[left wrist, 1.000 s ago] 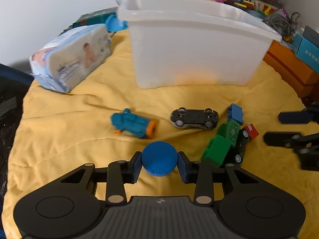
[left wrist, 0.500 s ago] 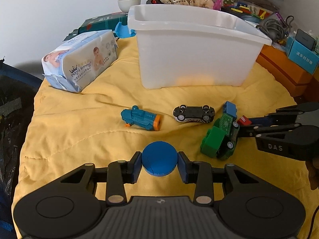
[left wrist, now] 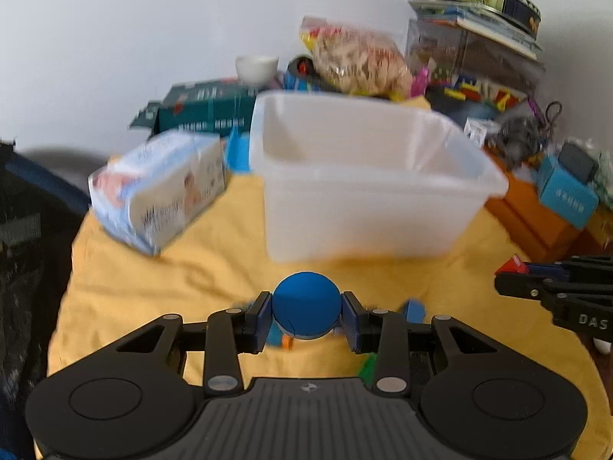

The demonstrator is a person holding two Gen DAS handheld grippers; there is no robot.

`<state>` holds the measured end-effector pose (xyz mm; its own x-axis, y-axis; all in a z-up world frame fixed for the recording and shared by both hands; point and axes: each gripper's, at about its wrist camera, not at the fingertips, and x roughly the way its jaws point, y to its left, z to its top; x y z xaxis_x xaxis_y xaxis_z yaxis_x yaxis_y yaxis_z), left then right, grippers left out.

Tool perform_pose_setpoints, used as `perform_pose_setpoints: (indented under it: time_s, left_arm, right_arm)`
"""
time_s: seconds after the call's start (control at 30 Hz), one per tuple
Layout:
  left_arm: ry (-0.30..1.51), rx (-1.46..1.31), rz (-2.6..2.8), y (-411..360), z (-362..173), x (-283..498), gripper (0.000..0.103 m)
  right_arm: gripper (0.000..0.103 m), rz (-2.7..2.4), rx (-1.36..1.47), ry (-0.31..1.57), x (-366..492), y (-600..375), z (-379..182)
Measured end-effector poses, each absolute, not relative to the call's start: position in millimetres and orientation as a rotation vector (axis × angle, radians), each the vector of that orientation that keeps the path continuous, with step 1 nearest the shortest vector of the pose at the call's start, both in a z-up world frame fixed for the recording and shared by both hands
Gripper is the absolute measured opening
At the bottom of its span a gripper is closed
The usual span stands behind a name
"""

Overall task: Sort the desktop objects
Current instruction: 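Carry disc and red block over the white bin and open both tools, then grasp the blue-orange toy figure with left tool while right grasps a black car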

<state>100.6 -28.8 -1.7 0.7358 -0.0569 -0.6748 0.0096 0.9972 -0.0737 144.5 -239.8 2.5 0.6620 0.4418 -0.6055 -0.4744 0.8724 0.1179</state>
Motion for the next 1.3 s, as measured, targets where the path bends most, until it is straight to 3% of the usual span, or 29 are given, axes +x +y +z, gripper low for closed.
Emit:
perform_pose_setpoints:
  time_s: [0.3,0.6,0.63,0.67,0.7,0.73,0.77,1.13,1.3]
  left_arm:
    - [0.634,-0.042,-0.080,-34.6,55.9,134.3,0.042]
    - [0.645,-0.066,-0.107,-38.2,82.8,201.5,0.042]
    - [0.662,-0.069,-0.109,-38.3,81.9,210.7,0.043]
    - [0.686,-0.076,-0.107,-38.7,79.9,220.6,0.052]
    - [0.720,-0.076,-0.096,-39.2,76.3,230.9,0.069]
    - [0.754,-0.063,-0.065,-40.3,71.8,240.7,0.075]
    - [0.769,-0.050,-0.034,-39.9,68.4,244.9,0.076]
    - [0.752,-0.024,-0.023,-17.5,42.6,190.0,0.076]
    - [0.777,-0.027,-0.040,-12.5,7.6,142.6,0.076]
  right_arm:
    - [0.022,0.503,0.001,0.611,181.6,-249.5,46.1]
    - [0.022,0.517,-0.042,0.629,240.1,-237.1,62.3]
    - [0.022,0.516,-0.049,0.635,247.9,-233.6,62.6]
    - [0.023,0.516,-0.061,0.648,255.6,-229.9,61.6]
    - [0.032,0.510,-0.072,0.656,261.1,-226.9,60.3]
    - [0.057,0.504,-0.086,0.659,266.1,-224.1,58.4]
    - [0.067,0.500,-0.103,0.654,270.8,-221.5,56.3]
    - [0.070,0.586,-0.140,0.582,217.4,-224.7,48.4]
    - [0.078,0.698,-0.200,0.672,167.5,-218.1,-4.4]
